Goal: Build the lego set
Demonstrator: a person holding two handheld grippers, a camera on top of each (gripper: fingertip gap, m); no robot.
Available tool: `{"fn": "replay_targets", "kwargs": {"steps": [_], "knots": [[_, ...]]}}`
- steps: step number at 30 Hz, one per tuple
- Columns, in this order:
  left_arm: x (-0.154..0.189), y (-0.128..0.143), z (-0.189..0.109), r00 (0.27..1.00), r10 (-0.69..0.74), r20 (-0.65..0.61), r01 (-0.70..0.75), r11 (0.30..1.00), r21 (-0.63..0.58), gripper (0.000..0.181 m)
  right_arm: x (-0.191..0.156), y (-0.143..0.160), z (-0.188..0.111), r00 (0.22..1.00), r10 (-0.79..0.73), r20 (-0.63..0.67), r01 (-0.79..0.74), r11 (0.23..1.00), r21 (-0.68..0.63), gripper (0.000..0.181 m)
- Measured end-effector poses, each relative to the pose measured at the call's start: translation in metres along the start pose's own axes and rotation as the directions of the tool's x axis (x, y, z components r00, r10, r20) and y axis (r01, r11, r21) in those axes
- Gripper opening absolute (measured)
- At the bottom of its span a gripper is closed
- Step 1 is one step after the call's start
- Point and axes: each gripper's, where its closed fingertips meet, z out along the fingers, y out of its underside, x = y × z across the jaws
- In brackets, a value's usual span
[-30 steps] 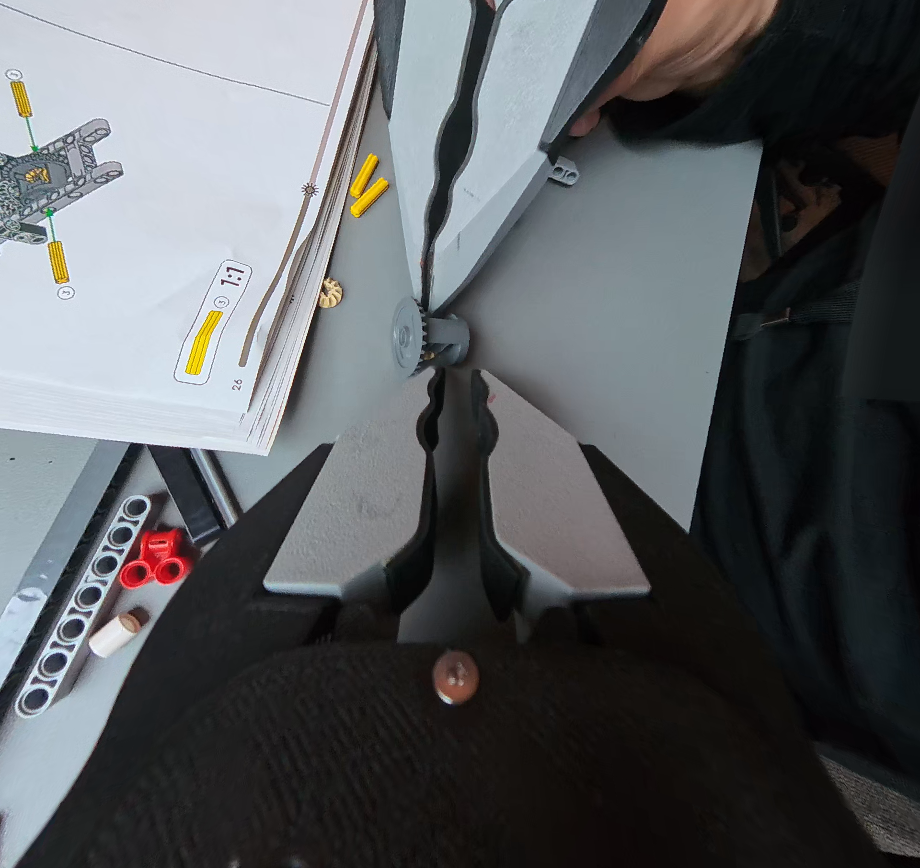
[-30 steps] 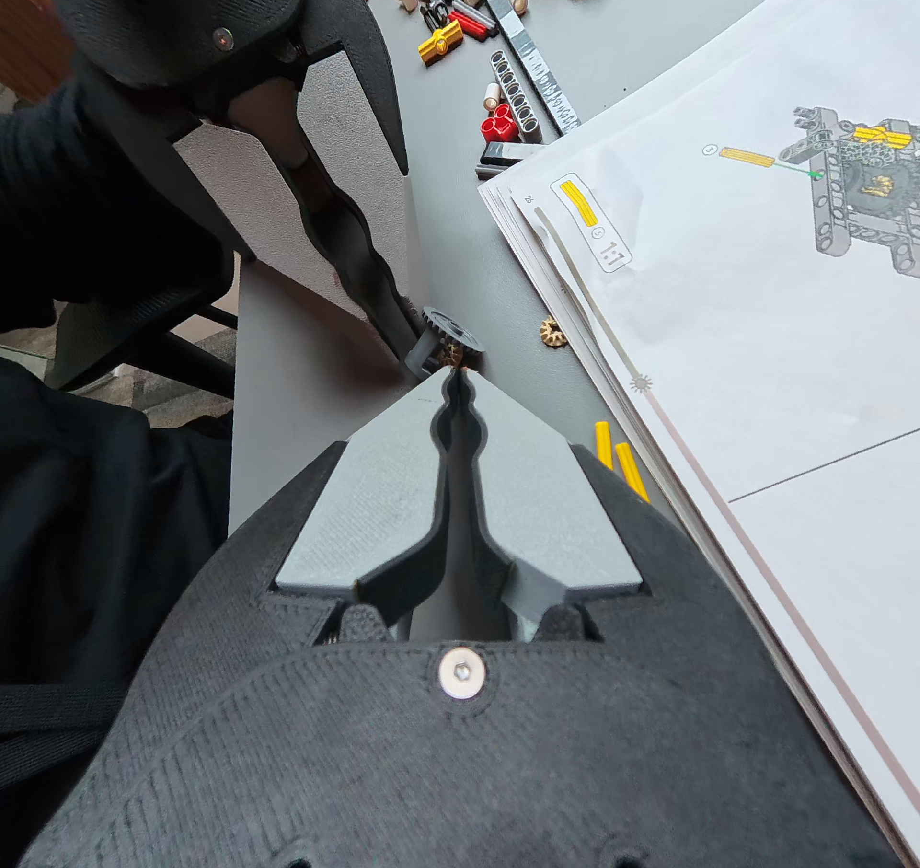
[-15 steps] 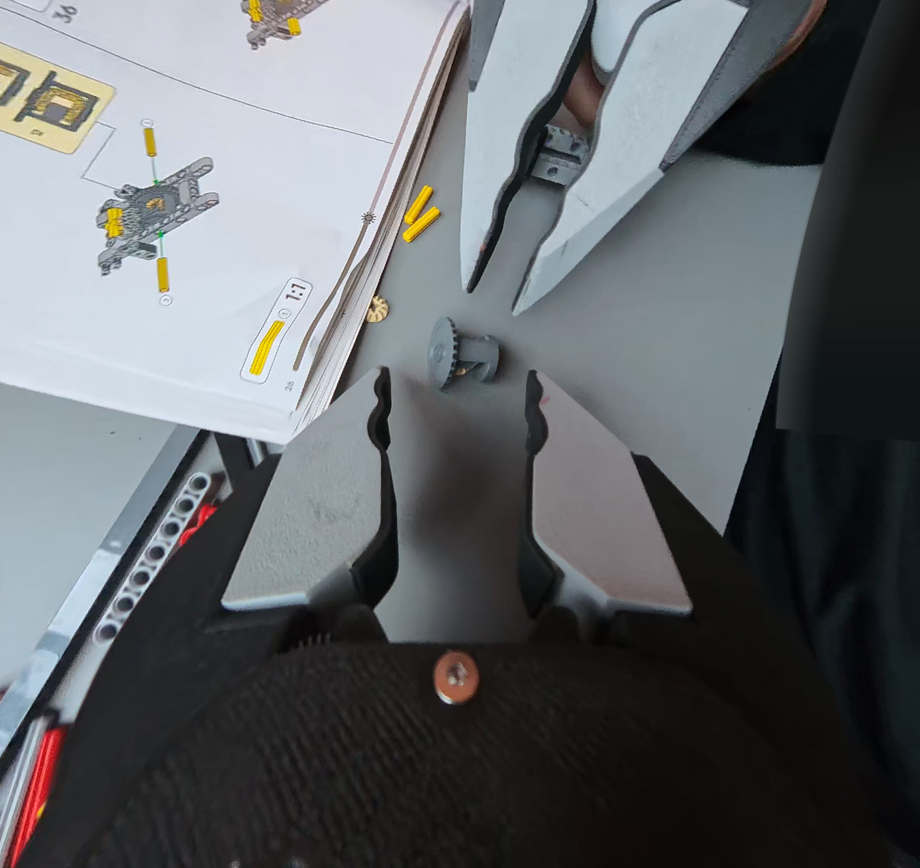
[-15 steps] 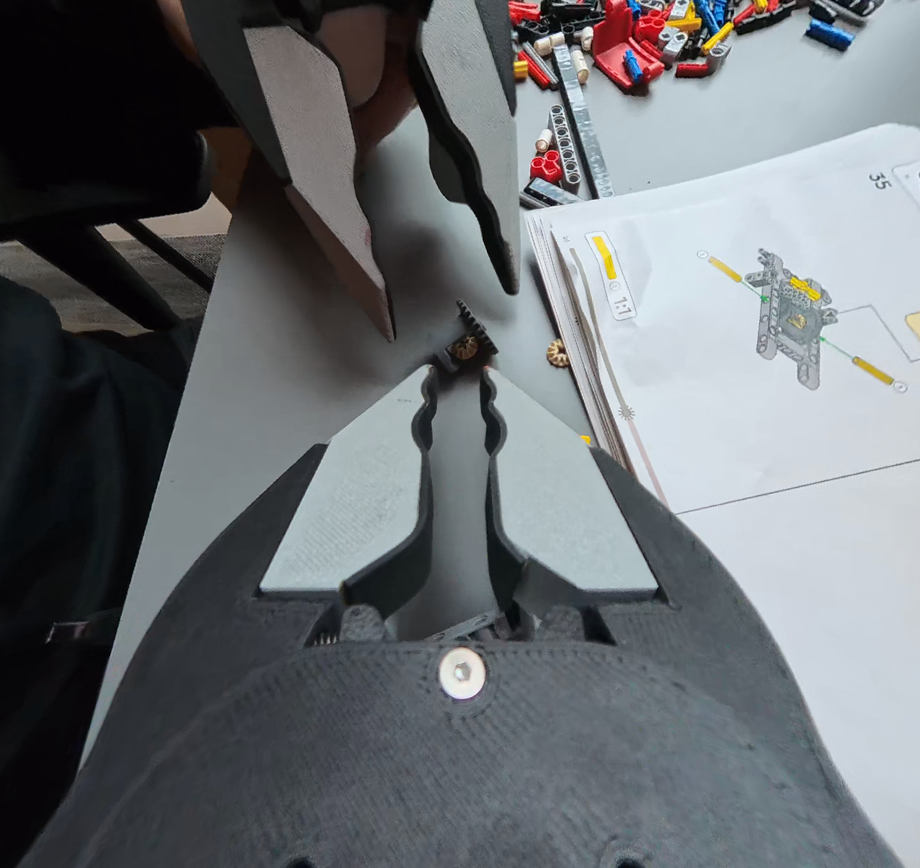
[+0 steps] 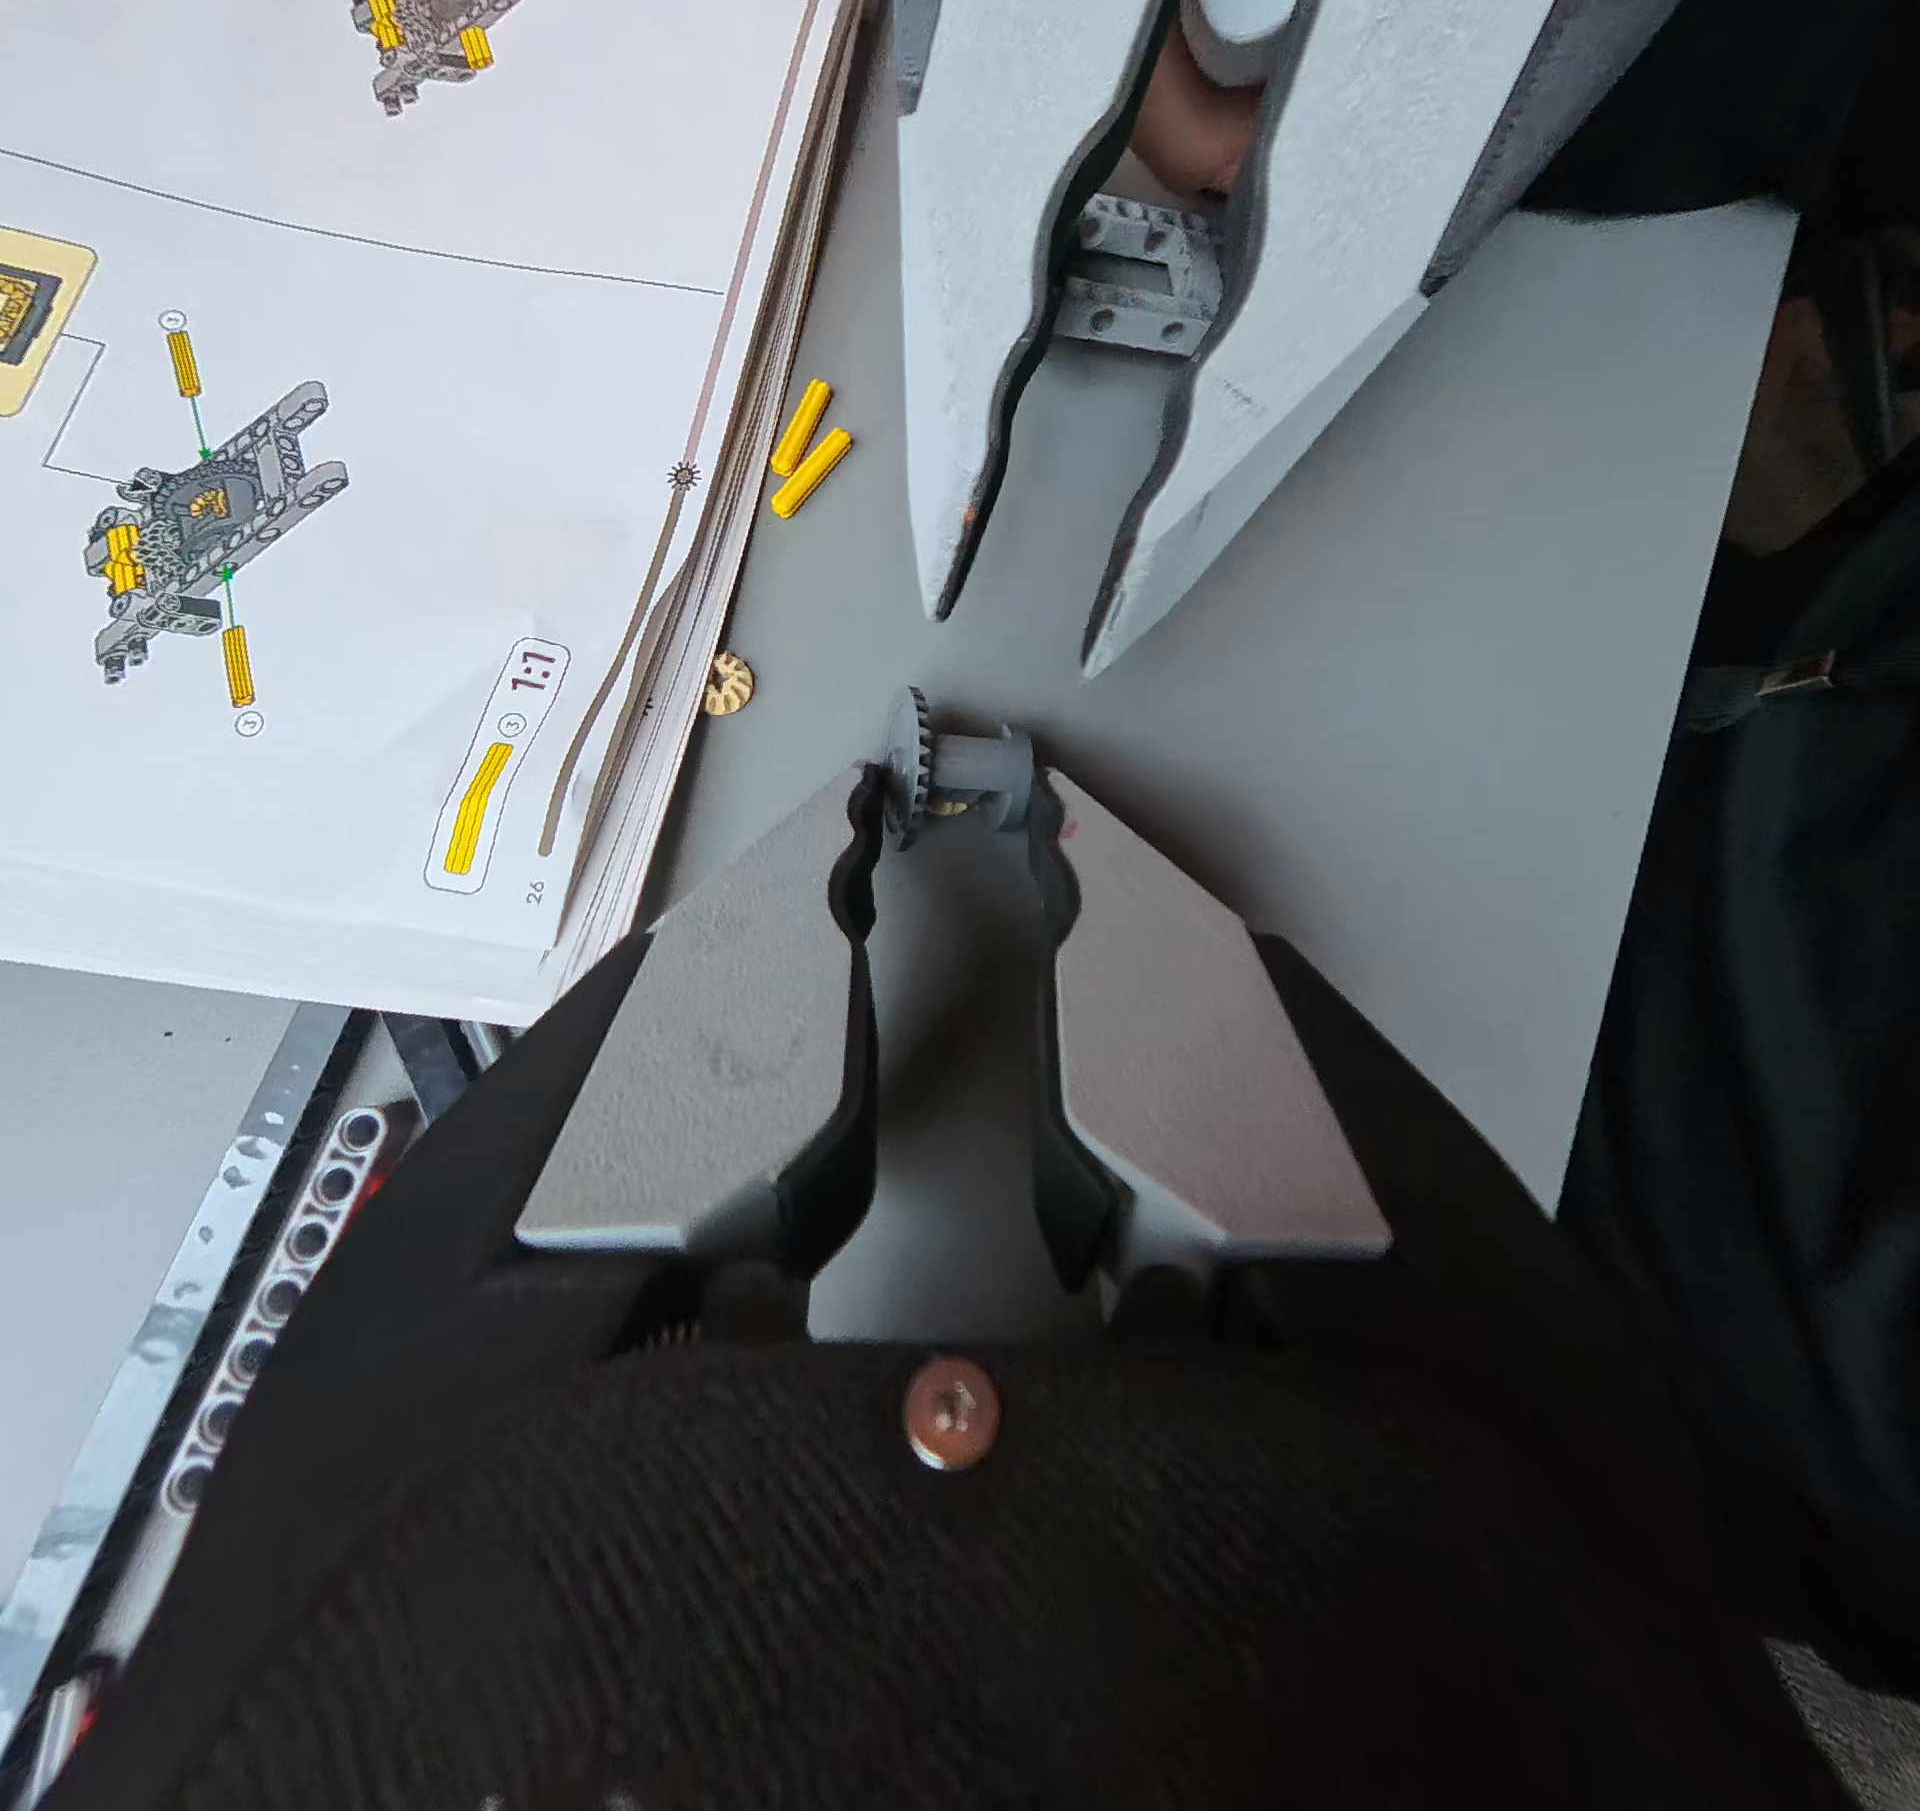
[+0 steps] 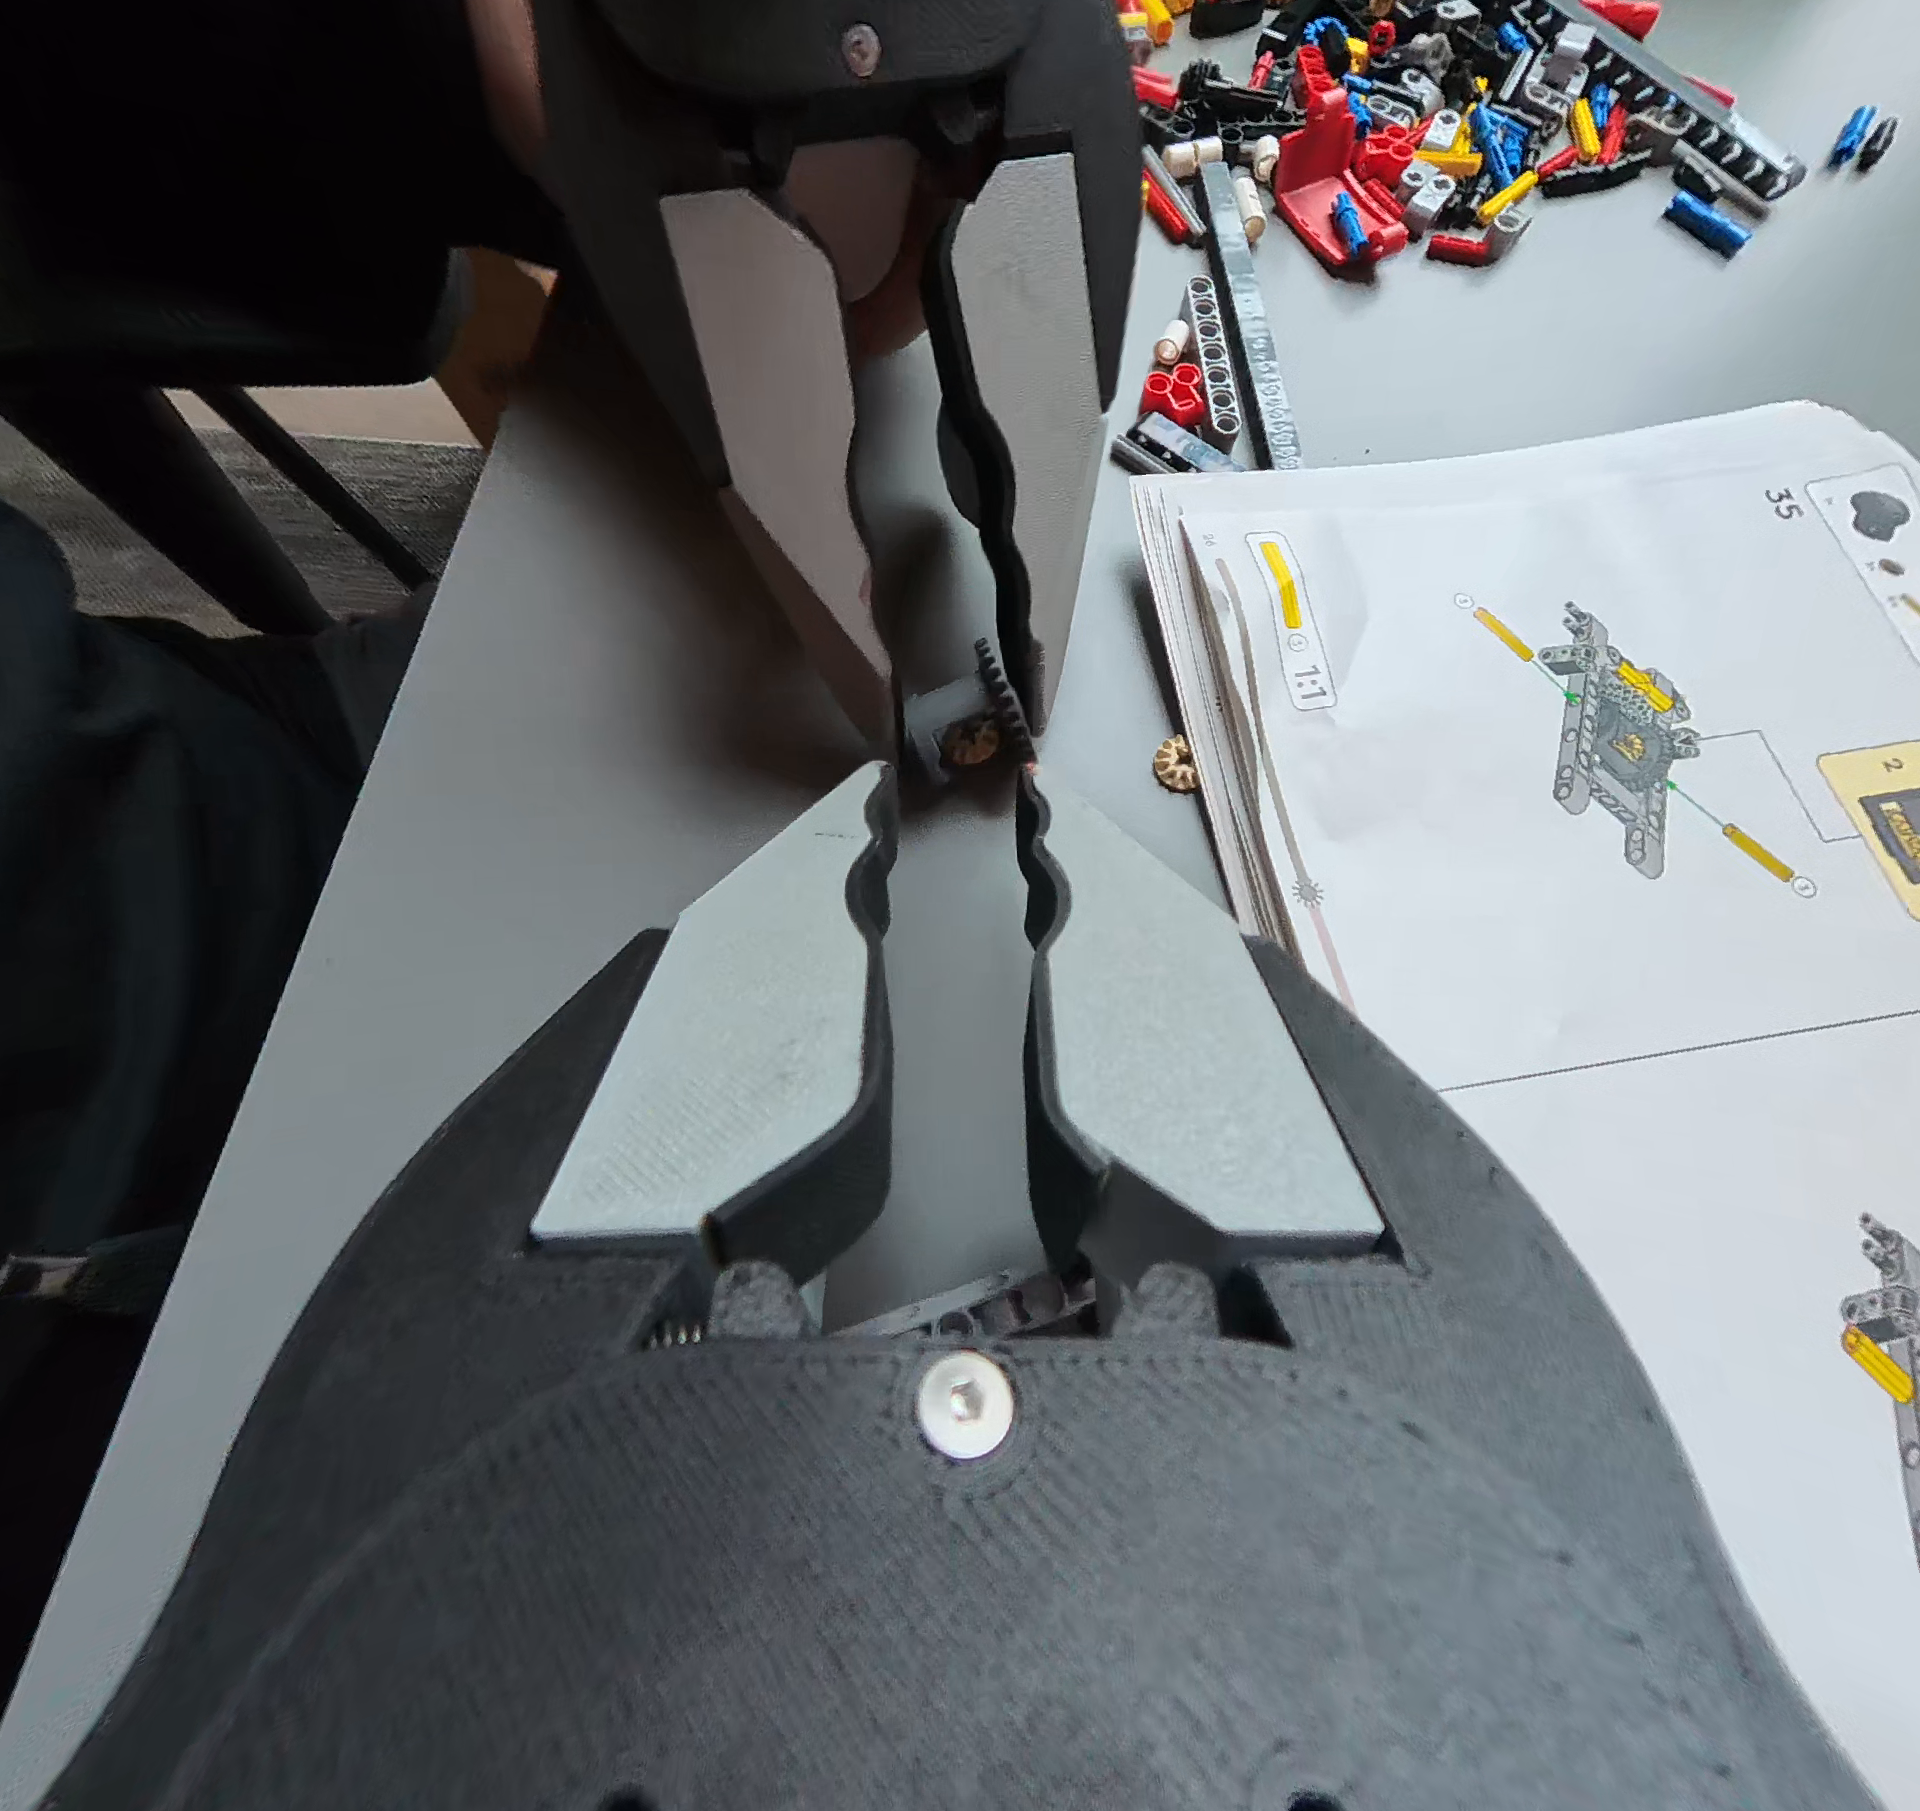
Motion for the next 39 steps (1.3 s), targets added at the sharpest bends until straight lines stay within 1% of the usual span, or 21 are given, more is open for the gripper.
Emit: {"fn": "replay_targets", "kwargs": {"steps": [5, 7, 10, 13, 16, 19, 20, 21, 22, 24, 26, 29, 31, 34, 36, 39], "knots": [[0.003, -0.01, -0.011, 0.998, 0.008, -0.066, -0.004, 0.998, 0.069, 0.023, 0.0, -0.002, -0.004, 0.997, -0.071, -0.03, 0.072, 0.997, 0.021, 0.022], [0.007, -0.016, -0.019, 0.995, 0.059, -0.077, -0.052, 0.995, 0.091, 0.023, 0.001, -0.006, -0.007, 0.998, -0.05, -0.026, 0.051, 0.997, 0.052, 0.022], [0.012, -0.025, -0.032, 0.986, 0.135, -0.099, -0.126, 0.988, 0.093, 0.023, 0.002, -0.015, -0.015, 0.999, 0.033, 0.031, -0.036, 0.991, 0.126, 0.024], [0.019, -0.038, -0.048, 0.967, 0.216, -0.133, -0.203, 0.974, 0.106, 0.023, 0.0, -0.032, -0.028, 0.979, 0.13, 0.156, -0.166, 0.956, 0.243, 0.025], [0.026, -0.056, -0.065, 0.945, 0.295, -0.142, -0.275, 0.95, 0.146, 0.024, -0.005, -0.05, -0.043, 0.924, 0.204, 0.325, -0.315, 0.888, 0.336, 0.027], [0.039, -0.077, -0.08, 0.927, 0.346, -0.146, -0.31, 0.924, 0.223, 0.024, -0.01, -0.065, -0.06, 0.864, 0.212, 0.456, -0.414, 0.814, 0.407, 0.029], [0.043, -0.083, -0.083, 0.923, 0.358, -0.141, -0.317, 0.915, 0.249, 0.023, -0.014, -0.071, -0.066, 0.841, 0.198, 0.504, -0.443, 0.788, 0.429, 0.031], [0.047, -0.088, -0.086, 0.921, 0.368, -0.13, -0.324, 0.906, 0.271, 0.024, -0.018, -0.076, -0.073, 0.813, 0.174, 0.556, -0.47, 0.759, 0.45, 0.037], [0.05, -0.092, -0.088, 0.919, 0.376, -0.114, -0.331, 0.898, 0.291, 0.024, -0.02, -0.081, -0.079, 0.788, 0.166, 0.594, -0.502, 0.731, 0.462, 0.037], [0.053, -0.097, -0.088, 0.923, 0.376, -0.078, -0.337, 0.891, 0.305, 0.024, -0.023, -0.085, -0.081, 0.763, 0.162, 0.626, -0.532, 0.708, 0.465, 0.035], [0.056, -0.092, -0.084, 0.93, 0.361, -0.061, -0.334, 0.905, 0.264, 0.024, -0.023, -0.082, -0.076, 0.779, 0.185, 0.6, -0.521, 0.722, 0.454, 0.034], [0.057, -0.083, -0.079, 0.937, 0.349, -0.019, -0.337, 0.917, 0.213, 0.024, -0.022, -0.076, -0.066, 0.802, 0.244, 0.545, -0.516, 0.742, 0.427, 0.028], [0.055, -0.074, -0.077, 0.942, 0.336, 0.009, -0.333, 0.929, 0.164, 0.024, -0.022, -0.074, -0.061, 0.792, 0.298, 0.533, -0.544, 0.74, 0.395, 0.025], [0.048, -0.065, -0.077, 0.948, 0.31, 0.068, -0.316, 0.94, 0.124, 0.024, -0.025, -0.068, -0.051, 0.772, 0.375, 0.514, -0.58, 0.747, 0.325, 0.02], [0.044, -0.062, -0.077, 0.942, 0.313, 0.124, -0.326, 0.94, 0.104, 0.024, -0.03, -0.068, -0.045, 0.75, 0.407, 0.522, -0.605, 0.74, 0.292, 0.015], [0.044, -0.06, -0.076, 0.929, 0.325, 0.175, -0.342, 0.936, 0.078, 0.024, -0.036, -0.068, -0.037, 0.728, 0.434, 0.531, -0.629, 0.732, 0.263, 0.015]]}}
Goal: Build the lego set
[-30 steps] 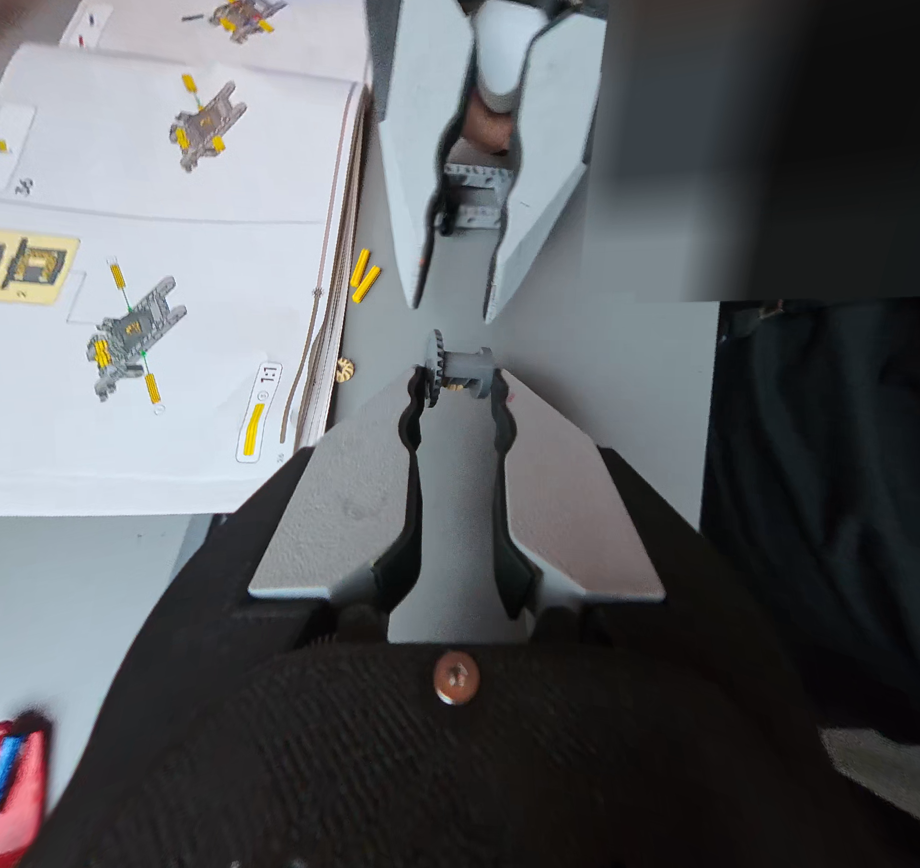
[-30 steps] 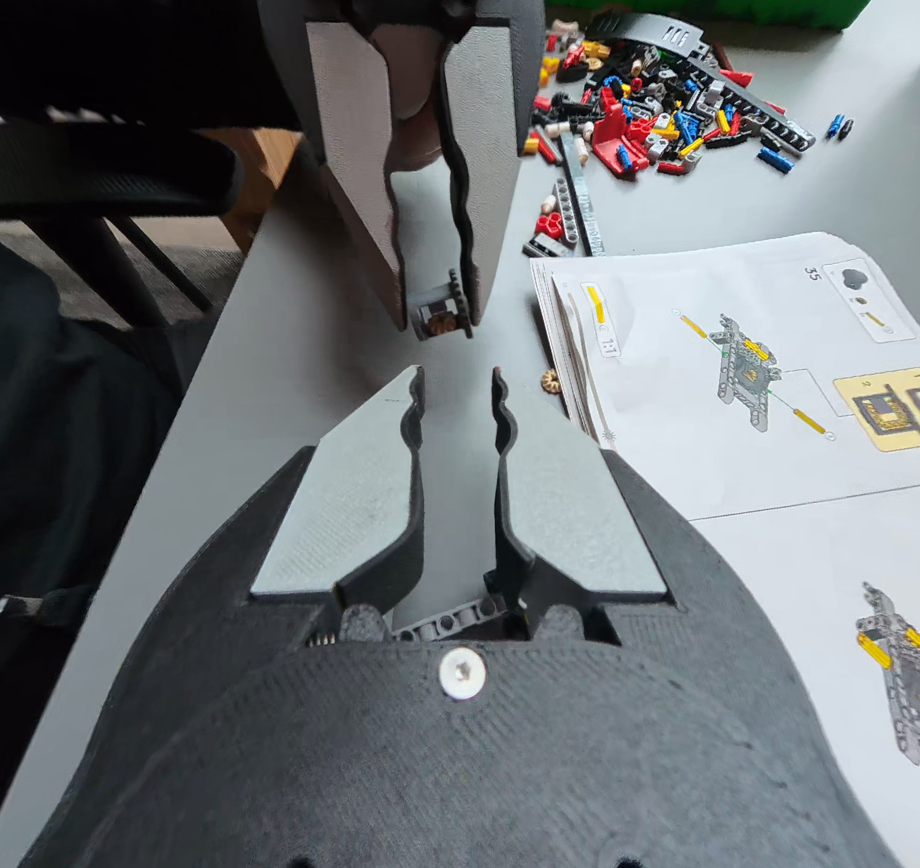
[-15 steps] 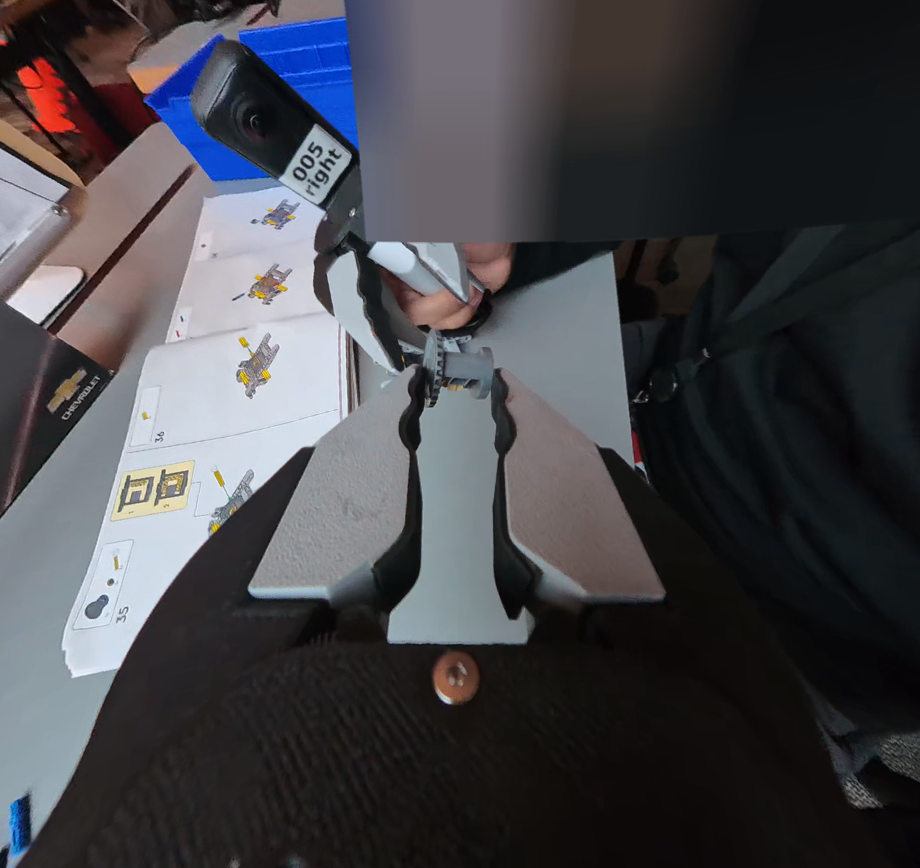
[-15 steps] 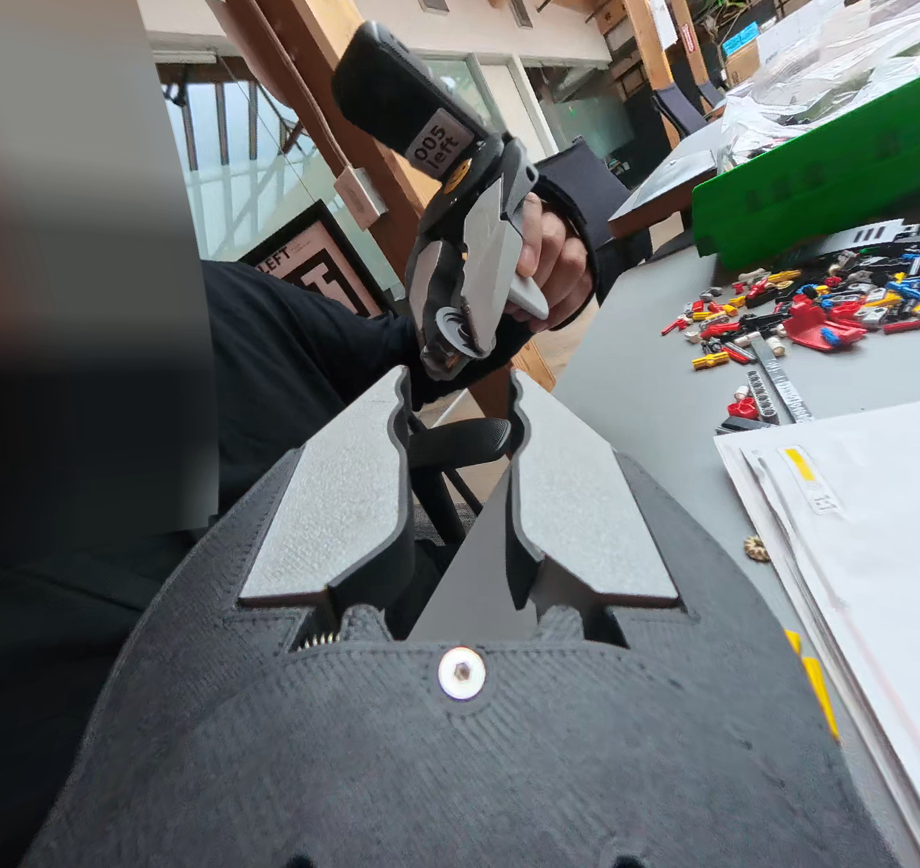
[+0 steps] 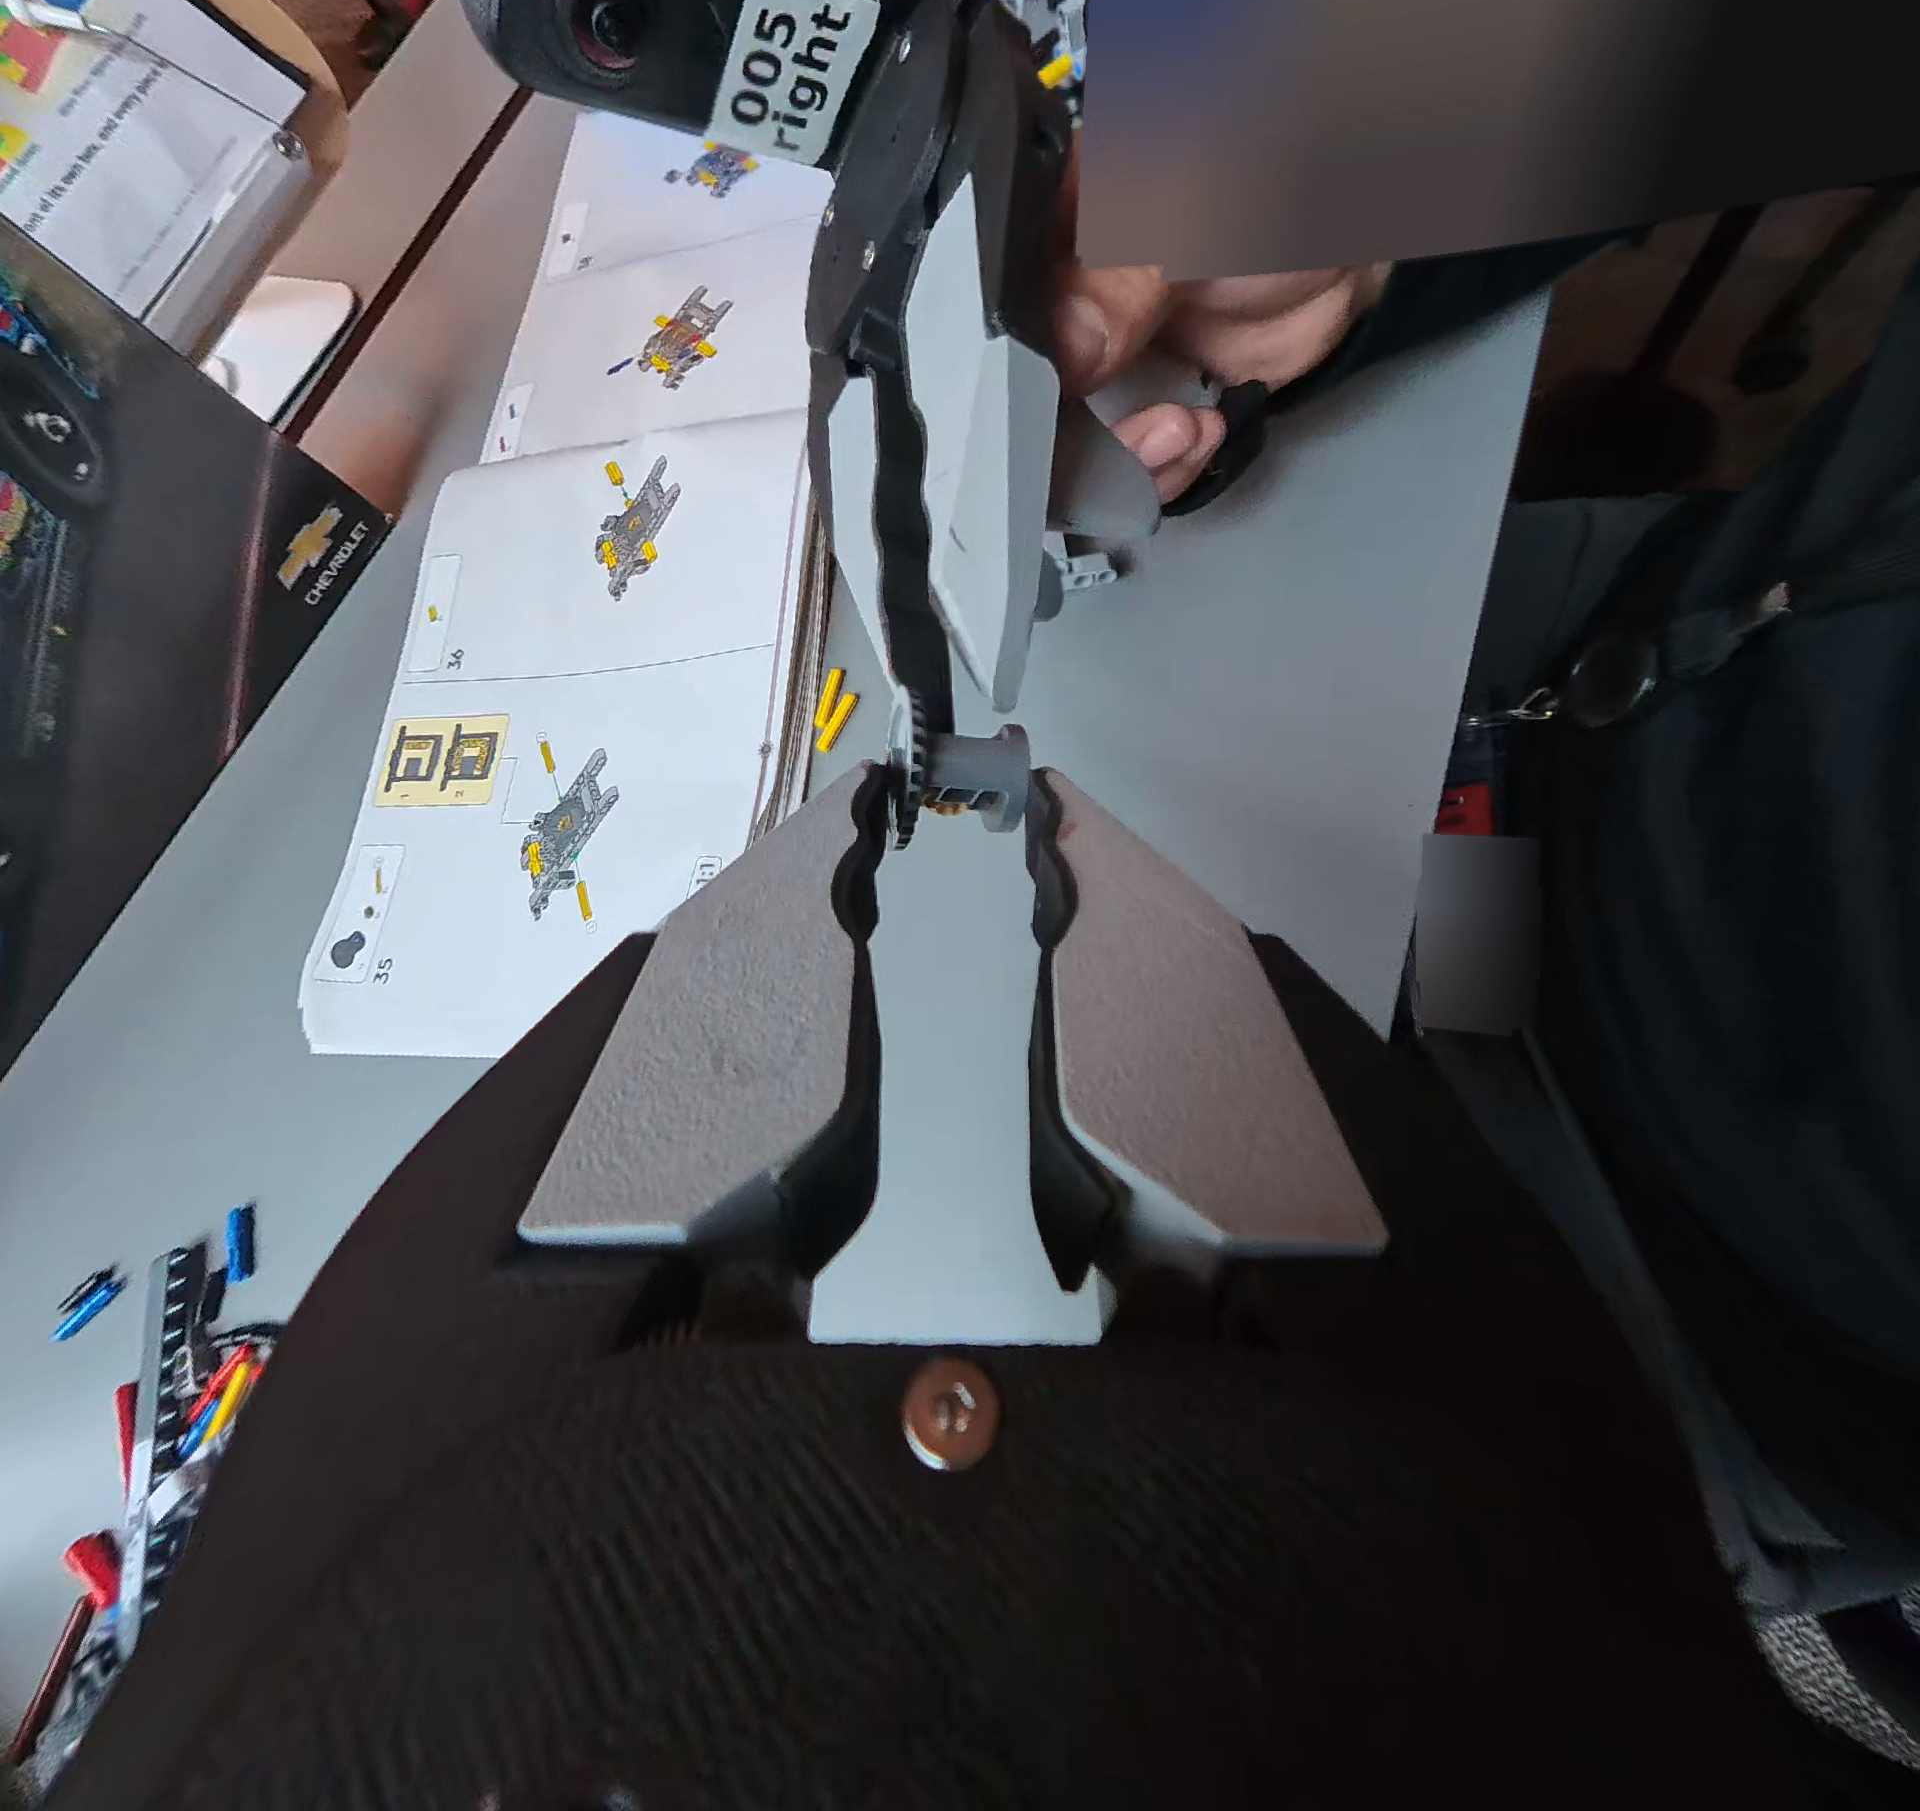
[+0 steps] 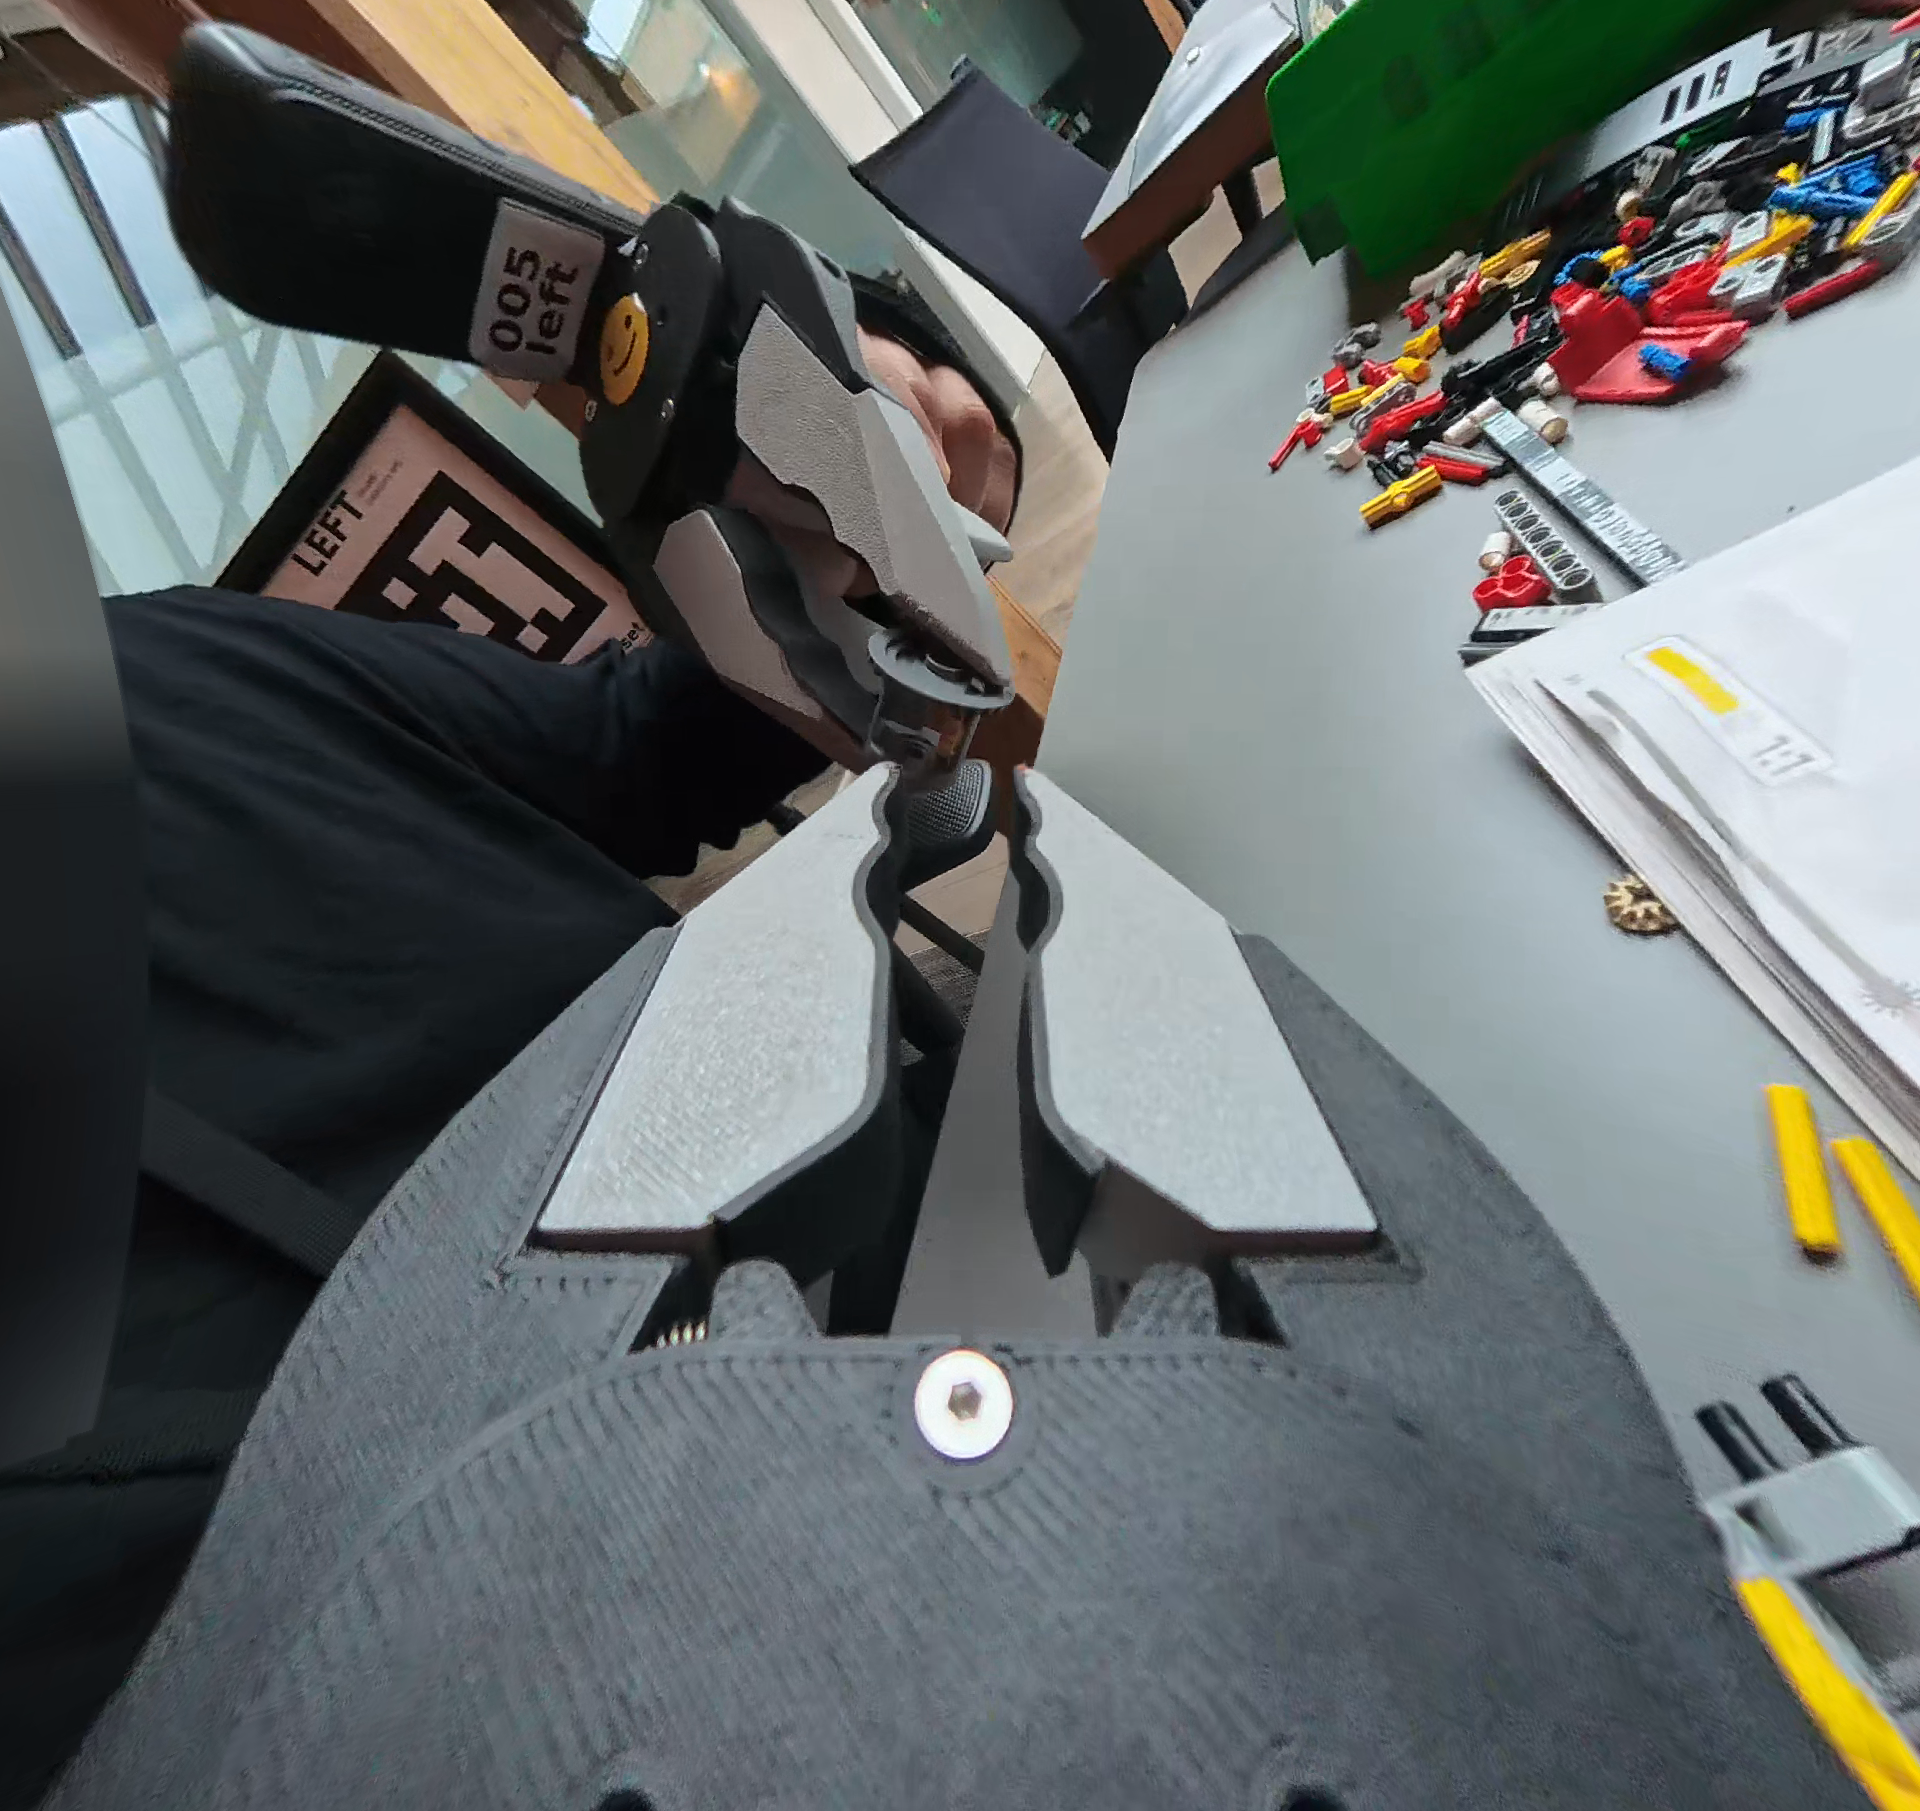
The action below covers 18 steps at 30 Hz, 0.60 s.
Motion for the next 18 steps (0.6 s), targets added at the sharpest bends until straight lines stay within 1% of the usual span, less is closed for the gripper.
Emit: {"fn": "replay_targets", "kwargs": {"steps": [3, 10, 18], "knots": [[0.002, 0.003, 0.002, 0.999, 0.016, 0.029, -0.015, 1.0, -0.021, 0.024, 0.0, 0.0, 0.003, 1.0, -0.01, -0.003, 0.01, 1.0, 0.011, 0.013], [0.003, 0.006, 0.008, 0.999, 0.026, 0.039, -0.025, 0.999, -0.038, 0.024, 0.006, 0.004, 0.004, 1.0, -0.007, -0.017, 0.007, 1.0, -0.005, 0.007], [0.0, 0.007, 0.013, 0.998, 0.028, 0.05, -0.025, 0.999, -0.046, 0.024, 0.012, 0.004, 0.004, 0.999, -0.007, -0.039, 0.006, 1.0, -0.009, 0.006]]}}
